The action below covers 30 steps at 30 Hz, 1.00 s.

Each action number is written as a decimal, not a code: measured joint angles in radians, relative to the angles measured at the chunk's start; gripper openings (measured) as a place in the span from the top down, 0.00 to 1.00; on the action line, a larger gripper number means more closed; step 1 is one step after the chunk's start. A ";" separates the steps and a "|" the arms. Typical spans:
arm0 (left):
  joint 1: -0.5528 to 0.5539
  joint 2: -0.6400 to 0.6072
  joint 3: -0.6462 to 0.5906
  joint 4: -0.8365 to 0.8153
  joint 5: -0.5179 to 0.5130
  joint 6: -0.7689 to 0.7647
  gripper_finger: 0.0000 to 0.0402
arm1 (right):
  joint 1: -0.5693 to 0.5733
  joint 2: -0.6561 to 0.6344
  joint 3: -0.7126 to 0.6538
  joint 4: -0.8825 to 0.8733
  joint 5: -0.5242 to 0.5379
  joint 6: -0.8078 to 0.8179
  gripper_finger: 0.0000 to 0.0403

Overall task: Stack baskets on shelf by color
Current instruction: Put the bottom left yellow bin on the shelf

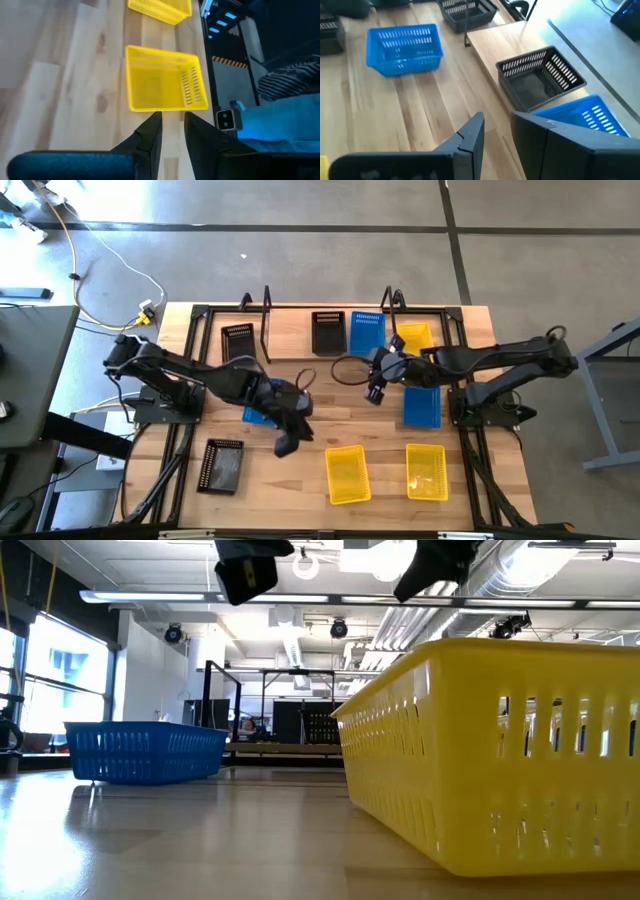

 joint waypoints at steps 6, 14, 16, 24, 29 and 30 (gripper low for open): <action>-0.060 0.067 0.000 0.074 -0.004 -0.062 0.82 | 0.015 0.000 0.047 -0.054 0.025 0.058 0.79; -0.134 0.115 0.067 0.126 -0.080 -0.143 0.82 | 0.015 0.001 0.050 -0.123 0.015 0.068 0.79; -0.152 0.125 0.097 0.130 -0.127 -0.139 0.82 | 0.015 0.001 0.050 -0.147 0.015 0.068 0.79; -0.203 0.184 0.143 0.119 -0.180 0.227 0.82 | 0.015 0.001 0.050 -0.159 0.014 0.068 0.79; -0.215 0.242 0.143 0.101 -0.190 0.627 0.82 | 0.015 0.001 0.050 -0.161 0.013 0.068 0.79; -0.215 0.255 0.143 0.098 -0.191 0.674 0.82 | 0.015 0.001 0.050 -0.161 0.013 0.068 0.79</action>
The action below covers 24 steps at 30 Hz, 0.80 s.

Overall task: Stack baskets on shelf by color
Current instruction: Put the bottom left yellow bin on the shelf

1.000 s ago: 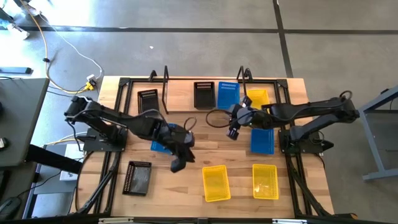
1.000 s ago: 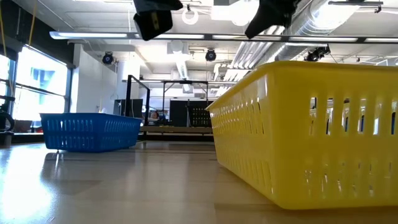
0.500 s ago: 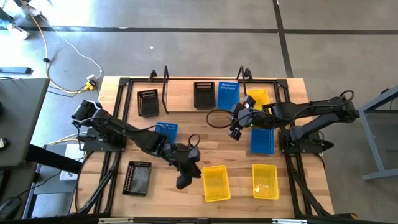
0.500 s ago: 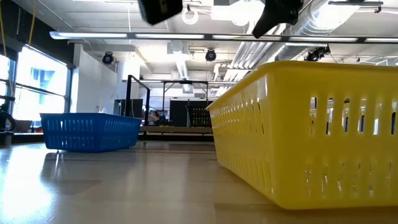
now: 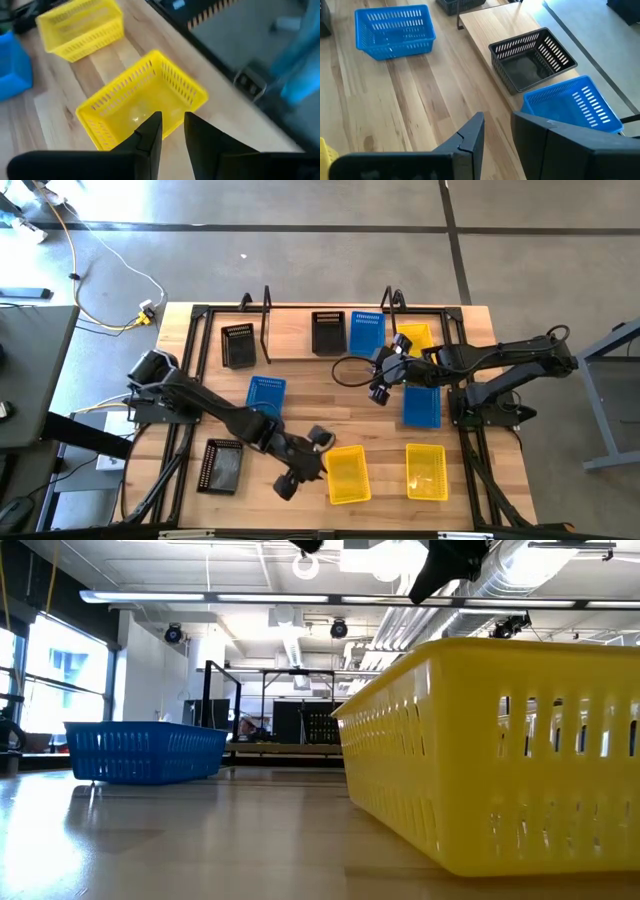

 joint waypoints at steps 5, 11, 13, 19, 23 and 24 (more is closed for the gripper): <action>0.001 0.061 0.000 0.001 -0.055 0.174 0.82 | 0.000 0.000 0.000 0.001 -0.012 0.003 0.79; 0.005 0.086 0.000 0.003 -0.113 0.327 0.82 | 0.000 0.000 0.000 0.000 -0.029 0.053 0.79; 0.010 0.086 0.000 0.002 -0.107 0.374 0.82 | 0.000 0.000 0.000 0.000 -0.029 0.054 0.79; 0.025 0.086 0.000 -0.003 -0.102 0.469 0.82 | 0.000 0.000 0.000 0.000 -0.029 0.055 0.79; 0.045 0.086 0.000 -0.009 -0.100 0.496 0.82 | 0.000 0.000 0.000 0.001 -0.029 0.055 0.79; 0.052 0.086 0.000 -0.016 -0.093 0.503 0.82 | 0.000 0.000 0.000 0.001 -0.029 0.055 0.79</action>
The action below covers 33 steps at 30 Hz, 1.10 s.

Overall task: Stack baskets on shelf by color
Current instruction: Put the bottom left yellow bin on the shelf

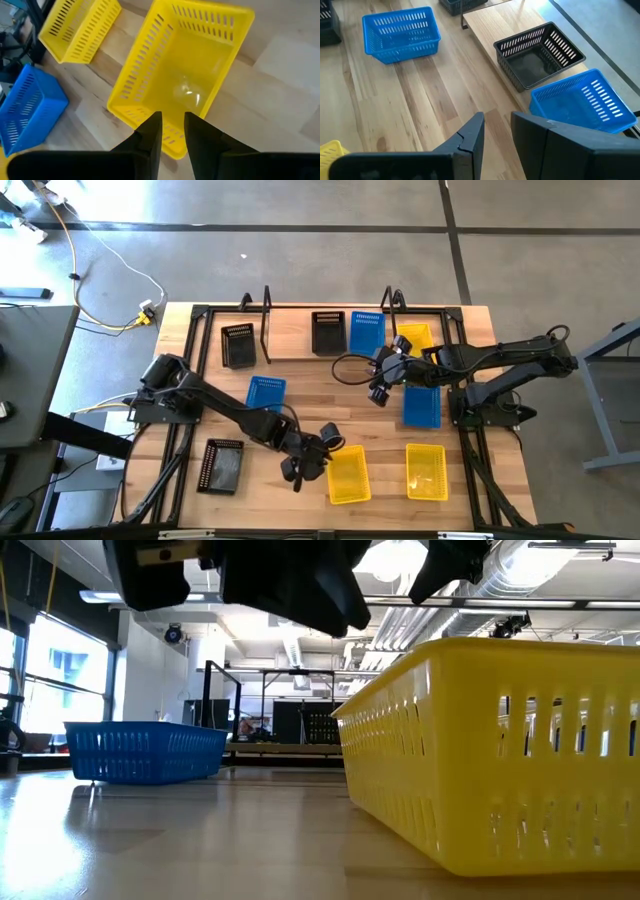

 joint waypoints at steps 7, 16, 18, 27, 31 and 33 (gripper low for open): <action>0.029 0.000 0.000 -0.031 0.053 0.039 0.82 | -0.001 0.000 0.000 0.000 0.001 0.034 0.79; 0.015 0.058 -0.001 -0.020 0.055 0.122 0.82 | -0.002 0.000 0.000 -0.004 0.003 0.048 0.79; 0.009 0.069 -0.001 -0.015 0.052 0.122 0.82 | -0.002 0.000 0.000 -0.006 0.003 0.051 0.79; 0.018 0.104 -0.002 0.005 0.055 0.124 0.82 | -0.002 0.000 0.000 -0.013 0.003 0.053 0.79; 0.024 0.135 -0.002 0.012 0.023 0.125 0.82 | -0.002 0.000 0.000 -0.013 0.003 0.053 0.79; 0.024 0.143 -0.001 0.016 0.012 0.113 0.82 | -0.002 0.000 0.000 -0.013 0.003 0.053 0.79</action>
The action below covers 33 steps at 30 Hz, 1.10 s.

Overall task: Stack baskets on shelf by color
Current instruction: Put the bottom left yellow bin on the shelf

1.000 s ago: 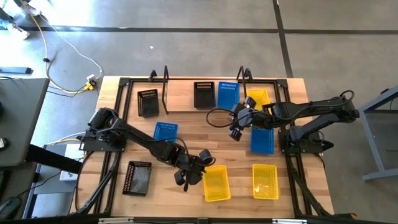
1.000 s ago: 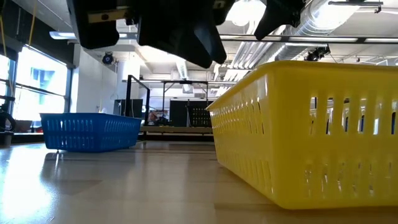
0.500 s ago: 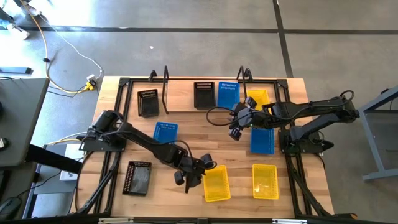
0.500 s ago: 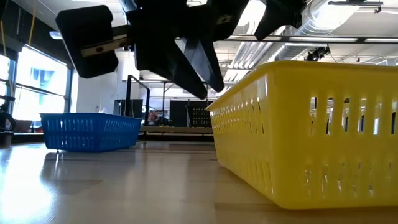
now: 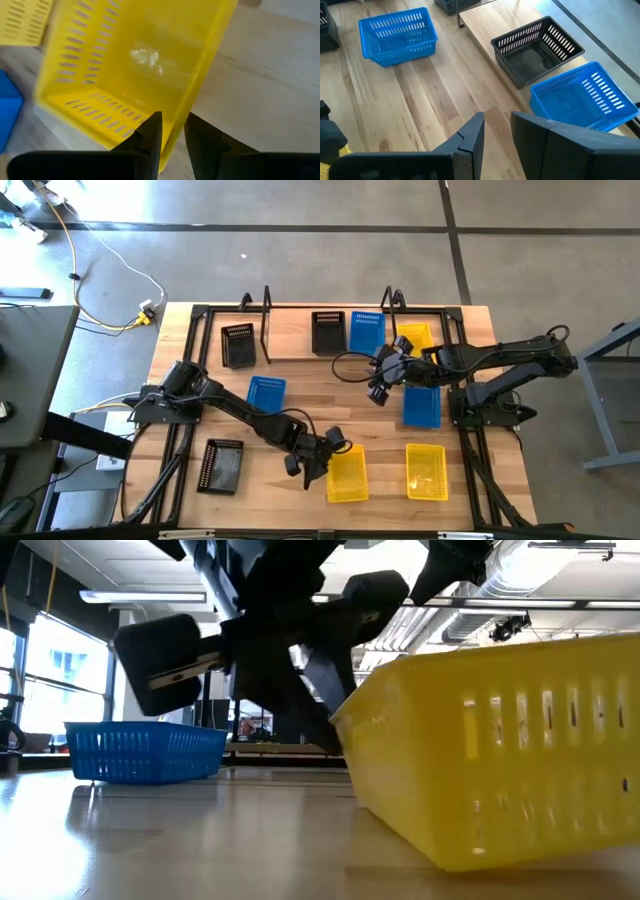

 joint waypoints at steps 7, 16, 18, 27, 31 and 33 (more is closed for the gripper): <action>-0.003 -0.001 0.000 -0.001 -0.057 -0.142 0.83 | 0.000 0.000 0.000 -0.001 0.000 0.019 0.79; -0.005 -0.020 0.001 -0.020 -0.092 -0.478 0.98 | 0.000 0.000 0.000 -0.003 0.000 0.024 0.79; -0.006 -0.025 0.001 -0.037 -0.092 -0.533 0.98 | 0.000 0.000 0.000 -0.005 0.000 0.022 0.79; -0.017 -0.092 0.001 -0.113 -0.182 -0.826 0.99 | -0.003 0.000 0.000 -0.014 0.093 0.015 0.79; -0.013 -0.140 0.001 -0.166 -0.254 -1.016 0.99 | -0.028 0.000 0.000 -0.015 0.100 0.024 0.79; -0.008 -0.162 0.001 -0.214 -0.297 -1.115 1.00 | -0.048 0.000 0.000 -0.015 0.100 0.023 0.79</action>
